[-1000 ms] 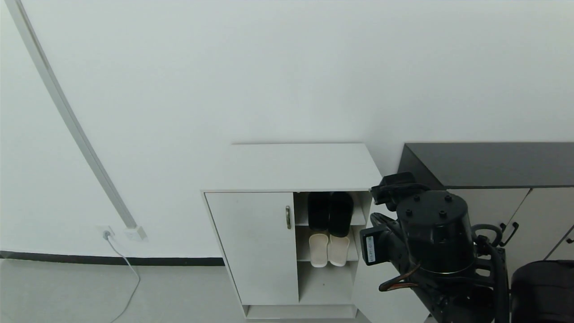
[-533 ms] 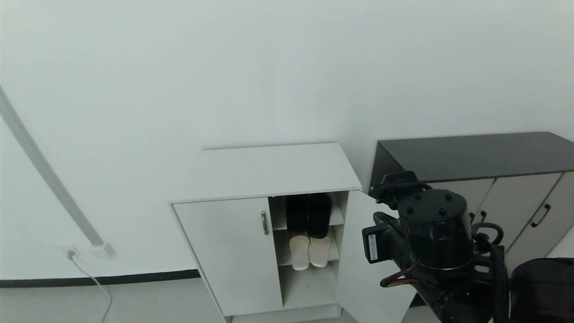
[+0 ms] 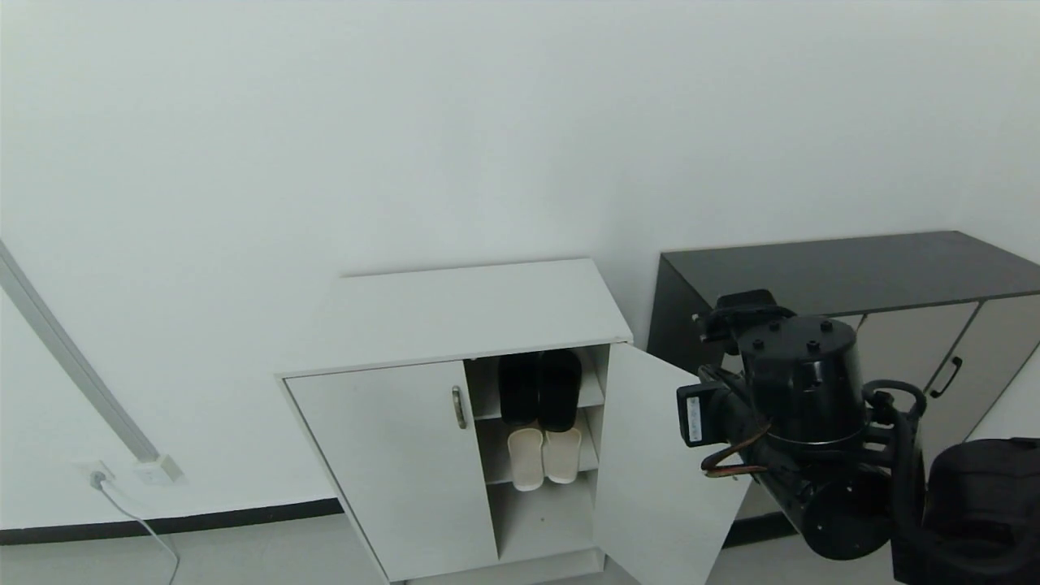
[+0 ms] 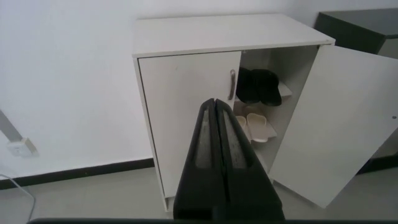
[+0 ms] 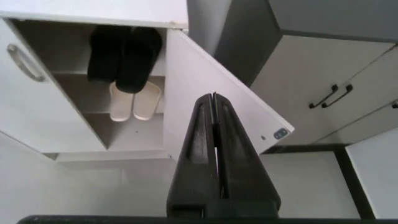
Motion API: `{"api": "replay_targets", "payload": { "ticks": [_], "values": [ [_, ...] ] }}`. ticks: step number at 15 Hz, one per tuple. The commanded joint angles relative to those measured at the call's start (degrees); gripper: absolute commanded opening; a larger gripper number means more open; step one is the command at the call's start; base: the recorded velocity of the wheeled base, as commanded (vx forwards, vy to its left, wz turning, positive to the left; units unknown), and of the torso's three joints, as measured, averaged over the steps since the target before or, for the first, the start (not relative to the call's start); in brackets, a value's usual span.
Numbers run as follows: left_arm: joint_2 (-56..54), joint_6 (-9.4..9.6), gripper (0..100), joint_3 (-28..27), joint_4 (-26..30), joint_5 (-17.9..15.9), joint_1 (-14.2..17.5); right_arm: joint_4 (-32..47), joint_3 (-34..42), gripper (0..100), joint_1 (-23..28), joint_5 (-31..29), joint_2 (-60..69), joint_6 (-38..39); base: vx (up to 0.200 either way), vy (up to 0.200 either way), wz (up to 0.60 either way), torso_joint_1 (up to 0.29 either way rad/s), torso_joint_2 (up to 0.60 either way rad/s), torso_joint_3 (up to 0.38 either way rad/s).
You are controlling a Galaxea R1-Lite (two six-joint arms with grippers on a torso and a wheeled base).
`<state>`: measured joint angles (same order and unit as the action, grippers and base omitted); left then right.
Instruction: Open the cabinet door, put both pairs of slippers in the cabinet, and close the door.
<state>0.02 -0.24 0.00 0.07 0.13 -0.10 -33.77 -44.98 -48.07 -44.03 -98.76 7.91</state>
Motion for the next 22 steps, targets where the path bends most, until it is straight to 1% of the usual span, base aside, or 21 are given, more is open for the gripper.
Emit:
{"api": "replay_targets", "payload": {
  "ticks": [1,2,5,6,8,10,12,13,16,20,22],
  "values": [
    [0.06,-0.02,0,0.0,0.01,0.04,0.01,0.11,-0.98,0,1.31,0.26,-0.21,0.0,0.0,0.0,0.0,0.0,0.0,0.0],
    [0.06,-0.02,0,0.0,0.01,-0.05,0.01,0.37,-1.42,0,2.28,0.44,-0.3,0.0,0.0,0.0,0.0,0.0,0.0,0.0],
    [-0.02,-0.11,0,0.0,0.01,-0.05,0.01,0.72,-2.83,0,4.3,1.05,-1.09,-0.09,-0.2,0.0,0.0,0.002,0.0,0.002],
    [0.06,0.24,0,0.0,0.01,0.04,0.01,1.51,-3.36,0,5.09,1.76,-1.09,-0.09,-0.2,0.0,0.0,0.007,0.01,0.007],
    [0.06,0.16,0,0.0,0.01,0.04,0.01,3.71,-4.85,0,7.46,4.13,-1.18,0.17,0.0,0.0,0.0,0.0,0.0,0.0],
    [0.06,0.07,0,0.0,0.01,0.04,0.01,4.85,-6.96,0,11.94,6.59,-3.02,0.97,0.0,0.0,0.0,0.0,0.0,0.0],
    [0.06,0.07,0,0.0,0.01,0.04,0.01,5.91,-8.98,0,16.08,10.63,-5.22,2.81,0.0,0.0,0.0,0.0,0.0,0.0],
    [0.06,0.07,0,0.0,0.01,0.04,0.01,7.58,-10.65,0,19.06,13.71,-7.24,3.87,0.0,0.0,0.0,0.0,0.0,0.0],
    [0.06,0.07,0,0.0,0.01,0.04,0.01,8.37,-14.08,0,24.16,19.95,-12.25,5.8,0.0,0.0,0.0,0.0,0.0,0.0],
    [0.06,0.33,0,0.0,0.01,-0.13,0.01,7.58,-19.0,0,27.94,22.5,-19.11,6.85,0.0,0.0,0.0,0.0,0.0,0.0],
    [0.06,0.33,0,0.0,0.01,-0.22,0.01,7.58,-21.64,0,29.17,22.59,-22.18,7.29,0.0,0.0,0.0,0.0,0.0,0.0]
  ]
}}
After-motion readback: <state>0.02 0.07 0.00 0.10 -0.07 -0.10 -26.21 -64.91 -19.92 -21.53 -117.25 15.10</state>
